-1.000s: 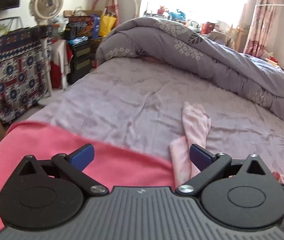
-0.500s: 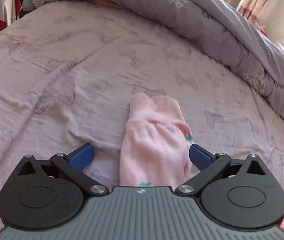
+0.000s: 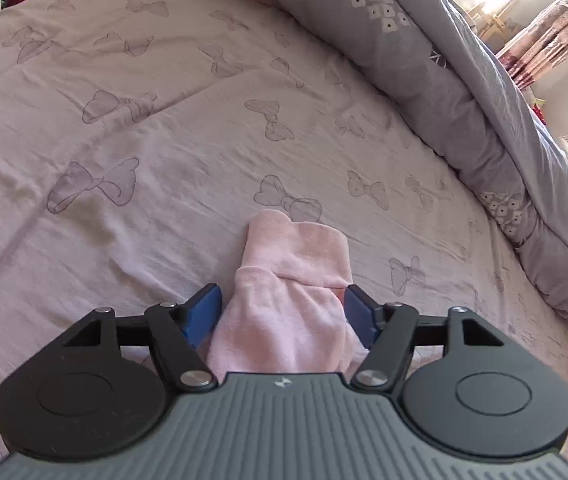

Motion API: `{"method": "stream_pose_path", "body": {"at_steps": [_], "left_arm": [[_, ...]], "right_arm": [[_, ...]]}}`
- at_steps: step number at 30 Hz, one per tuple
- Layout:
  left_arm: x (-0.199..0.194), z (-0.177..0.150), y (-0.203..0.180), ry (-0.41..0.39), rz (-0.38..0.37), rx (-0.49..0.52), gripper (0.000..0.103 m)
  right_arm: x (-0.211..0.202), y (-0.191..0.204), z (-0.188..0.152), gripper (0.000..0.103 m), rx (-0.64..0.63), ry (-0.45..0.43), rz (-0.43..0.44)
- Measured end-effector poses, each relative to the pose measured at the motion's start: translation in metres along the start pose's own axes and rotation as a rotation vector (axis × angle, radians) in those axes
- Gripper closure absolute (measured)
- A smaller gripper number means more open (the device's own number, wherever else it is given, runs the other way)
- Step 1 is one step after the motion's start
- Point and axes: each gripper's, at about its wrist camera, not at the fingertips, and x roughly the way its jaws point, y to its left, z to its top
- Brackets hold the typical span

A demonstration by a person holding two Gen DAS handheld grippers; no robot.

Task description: Fold clothes

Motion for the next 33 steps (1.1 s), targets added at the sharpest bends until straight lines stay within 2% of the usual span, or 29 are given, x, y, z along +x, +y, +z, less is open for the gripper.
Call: {"method": "stream_pose_path", "body": {"at_steps": [1,3,6,9,11,13,17,21,23,26,31,33], "left_arm": [[0.002,-0.002,-0.001,-0.001,0.014,0.002,0.088],[0.002,-0.004,0.003,0.000,0.009,-0.024,0.096],[-0.013,-0.002,0.004,-0.063,-0.029,-0.019,0.099],[-0.043,0.010,0.006,-0.175,-0.021,-0.017,0.100],[-0.073,0.018,0.010,-0.263,0.010,-0.005,0.100],[-0.112,0.022,0.017,-0.360,0.065,0.026,0.100],[-0.209,0.015,0.042,-0.553,0.238,0.096,0.100],[-0.302,-0.012,0.087,-0.665,0.408,0.118,0.099],[-0.326,-0.030,0.114,-0.641,0.503,0.139,0.099],[-0.330,-0.055,0.167,-0.530,0.633,0.059,0.099],[-0.318,-0.103,0.251,-0.386,0.717,-0.158,0.097],[-0.315,-0.121,0.274,-0.326,0.727,-0.227,0.094]], "right_arm": [[0.000,0.000,0.000,0.021,0.000,0.000,0.000],[0.000,0.000,0.001,0.021,0.000,0.000,0.000],[-0.001,0.001,0.001,0.021,-0.001,-0.001,-0.001],[-0.002,0.000,0.001,0.021,-0.001,-0.001,0.000],[-0.002,0.001,0.001,0.021,-0.001,-0.001,-0.001],[-0.003,0.001,0.001,0.021,-0.001,-0.001,-0.002],[-0.004,0.001,0.001,0.021,-0.001,0.000,-0.001],[-0.005,0.001,0.001,0.020,-0.005,0.001,-0.007],[-0.006,0.002,0.002,0.018,-0.007,0.003,-0.013],[-0.006,0.003,0.003,0.014,-0.010,0.007,-0.027],[-0.004,0.002,0.005,0.005,0.008,0.025,-0.054],[-0.006,0.002,0.011,0.005,0.026,0.036,-0.080]]}}
